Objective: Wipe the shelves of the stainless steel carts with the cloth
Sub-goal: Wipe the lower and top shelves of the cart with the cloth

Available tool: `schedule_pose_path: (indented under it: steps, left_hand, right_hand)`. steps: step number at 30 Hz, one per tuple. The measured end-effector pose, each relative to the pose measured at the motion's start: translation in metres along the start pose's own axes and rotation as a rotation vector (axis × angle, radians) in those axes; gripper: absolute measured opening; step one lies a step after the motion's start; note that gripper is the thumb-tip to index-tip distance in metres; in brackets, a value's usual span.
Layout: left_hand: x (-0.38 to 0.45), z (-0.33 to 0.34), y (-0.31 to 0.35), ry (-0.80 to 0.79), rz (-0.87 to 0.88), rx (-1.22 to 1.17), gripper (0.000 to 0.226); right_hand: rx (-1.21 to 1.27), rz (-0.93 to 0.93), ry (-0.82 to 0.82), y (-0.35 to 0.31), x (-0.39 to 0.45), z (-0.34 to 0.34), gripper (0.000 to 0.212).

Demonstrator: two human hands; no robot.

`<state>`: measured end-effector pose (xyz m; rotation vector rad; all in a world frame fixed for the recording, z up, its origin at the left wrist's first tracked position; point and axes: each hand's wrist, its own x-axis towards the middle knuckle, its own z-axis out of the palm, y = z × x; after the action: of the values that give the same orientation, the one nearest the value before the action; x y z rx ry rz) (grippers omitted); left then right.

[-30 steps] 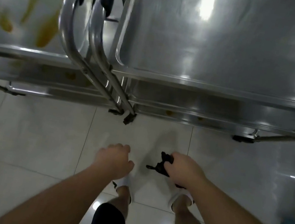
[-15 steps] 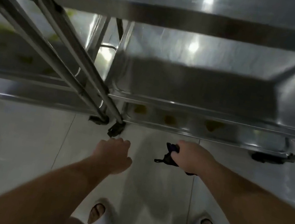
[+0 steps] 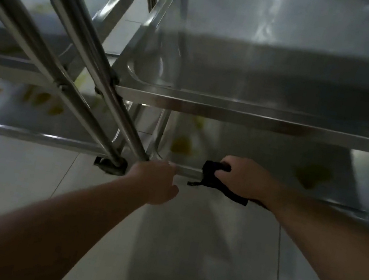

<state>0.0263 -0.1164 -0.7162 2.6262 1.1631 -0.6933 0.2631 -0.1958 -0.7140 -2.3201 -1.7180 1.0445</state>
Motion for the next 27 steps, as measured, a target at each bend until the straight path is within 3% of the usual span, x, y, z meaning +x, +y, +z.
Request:
schedule_pose_path:
  steps: [9,14,20,23,25,27]
  left_hand:
    - [0.002,0.022,-0.030,0.052,0.046,-0.018,0.056]
    - [0.005,0.039,-0.058,-0.010,0.016,-0.103,0.035]
    - [0.005,0.052,-0.106,-0.011,-0.187,-0.527,0.038]
    - [0.005,0.049,-0.119,0.013,-0.240,-0.928,0.083]
    - [0.009,0.045,-0.115,0.150,-0.218,-1.109,0.081]
    - [0.015,0.043,-0.105,0.358,-0.205,-1.192,0.052]
  right_hand:
    - [0.275,-0.023,0.130,-0.023,0.039,0.006,0.037]
    - [0.518,0.006,0.247,-0.052,0.069,0.026,0.022]
    - [0.456,-0.153,0.505,-0.105,0.097,0.057,0.035]
    - [0.318,-0.268,0.567,-0.127,0.112,0.077,0.040]
    - [0.234,-0.295,0.492,-0.133,0.124,0.094,0.044]
    - [0.093,-0.249,0.268,-0.133,0.136,0.110,0.051]
